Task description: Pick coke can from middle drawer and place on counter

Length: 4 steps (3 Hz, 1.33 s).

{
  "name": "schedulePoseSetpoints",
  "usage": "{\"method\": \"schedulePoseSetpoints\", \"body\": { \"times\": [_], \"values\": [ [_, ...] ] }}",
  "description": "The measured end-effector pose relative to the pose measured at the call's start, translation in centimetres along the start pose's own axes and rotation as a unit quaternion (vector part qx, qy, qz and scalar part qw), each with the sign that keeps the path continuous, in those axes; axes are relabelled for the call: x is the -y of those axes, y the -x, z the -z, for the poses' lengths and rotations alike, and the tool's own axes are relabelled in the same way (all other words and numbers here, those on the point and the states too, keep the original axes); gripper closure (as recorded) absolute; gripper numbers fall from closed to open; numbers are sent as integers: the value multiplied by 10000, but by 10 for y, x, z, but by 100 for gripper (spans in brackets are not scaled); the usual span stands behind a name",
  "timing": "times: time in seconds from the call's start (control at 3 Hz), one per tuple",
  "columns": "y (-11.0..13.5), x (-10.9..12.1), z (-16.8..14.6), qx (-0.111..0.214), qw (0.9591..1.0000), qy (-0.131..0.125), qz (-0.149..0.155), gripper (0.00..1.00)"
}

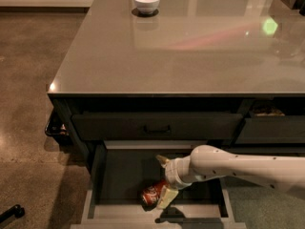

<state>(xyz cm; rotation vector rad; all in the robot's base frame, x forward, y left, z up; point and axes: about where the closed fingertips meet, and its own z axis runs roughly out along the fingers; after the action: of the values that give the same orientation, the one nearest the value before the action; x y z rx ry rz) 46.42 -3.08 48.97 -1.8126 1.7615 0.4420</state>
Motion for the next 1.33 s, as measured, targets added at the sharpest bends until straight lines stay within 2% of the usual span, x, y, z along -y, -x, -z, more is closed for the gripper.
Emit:
{"method": "schedulePoseSetpoints", "body": {
  "times": [0.33, 0.67, 1.33],
  "values": [
    [-6, -7, -42, 211, 9996, 140, 134, 0],
    [-6, -7, -42, 211, 9996, 141, 135, 0],
    [-15, 5, -67, 406, 9986, 211, 280, 0]
  ]
}}
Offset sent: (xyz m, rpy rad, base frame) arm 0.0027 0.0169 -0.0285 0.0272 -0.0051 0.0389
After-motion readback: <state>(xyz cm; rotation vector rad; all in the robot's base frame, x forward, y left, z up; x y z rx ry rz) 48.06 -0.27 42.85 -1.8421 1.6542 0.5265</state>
